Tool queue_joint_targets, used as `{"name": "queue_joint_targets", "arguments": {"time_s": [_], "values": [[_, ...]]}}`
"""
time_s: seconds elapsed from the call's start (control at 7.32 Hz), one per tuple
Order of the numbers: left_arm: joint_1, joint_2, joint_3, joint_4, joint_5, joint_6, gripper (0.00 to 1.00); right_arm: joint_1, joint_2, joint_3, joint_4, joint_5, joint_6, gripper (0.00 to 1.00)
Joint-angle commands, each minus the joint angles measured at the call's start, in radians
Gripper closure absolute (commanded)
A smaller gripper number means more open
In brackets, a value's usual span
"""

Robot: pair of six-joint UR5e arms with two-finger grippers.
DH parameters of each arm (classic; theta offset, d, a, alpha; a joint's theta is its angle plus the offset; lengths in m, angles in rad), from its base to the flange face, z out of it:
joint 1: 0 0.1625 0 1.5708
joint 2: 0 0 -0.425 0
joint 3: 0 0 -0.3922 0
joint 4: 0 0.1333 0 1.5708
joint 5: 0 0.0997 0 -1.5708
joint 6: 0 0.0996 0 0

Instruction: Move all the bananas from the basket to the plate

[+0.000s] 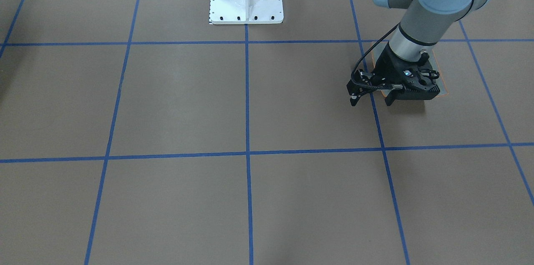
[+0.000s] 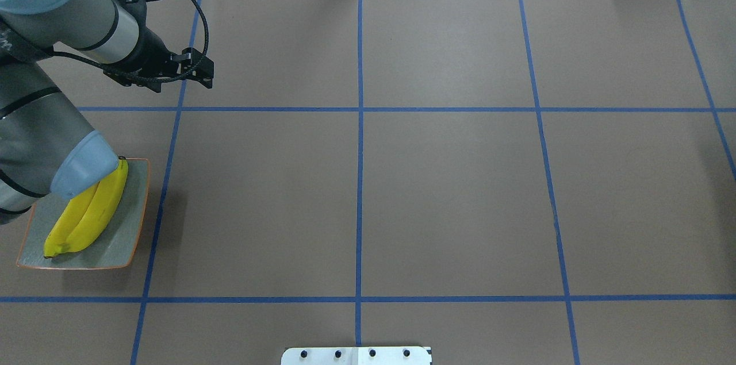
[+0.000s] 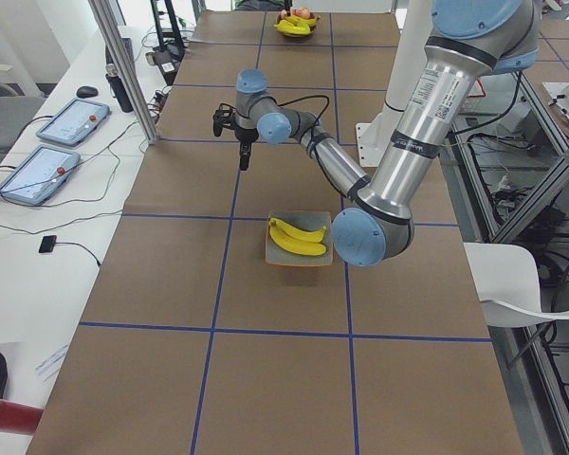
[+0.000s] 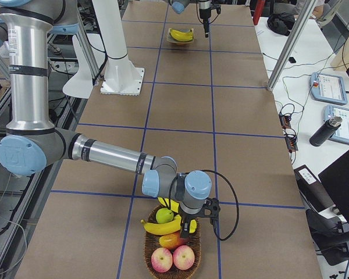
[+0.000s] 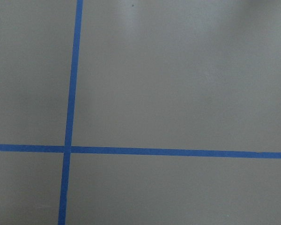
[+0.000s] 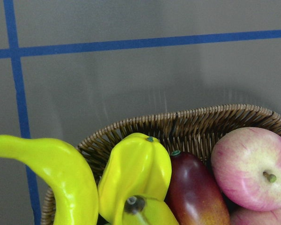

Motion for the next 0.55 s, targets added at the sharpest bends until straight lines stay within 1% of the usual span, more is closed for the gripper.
{"name": "queue_joint_targets", "arguments": {"time_s": [0.0, 0.41], "values": [[0.001, 0.0, 0.001, 0.0, 0.002, 0.001, 0.0, -0.018, -0.019, -0.004, 0.0, 0.004, -0.009, 0.0], [0.002, 0.0, -0.001, 0.0, 0.002, 0.001, 0.0, -0.02, -0.028, -0.009, 0.0, 0.004, -0.031, 0.02]]}}
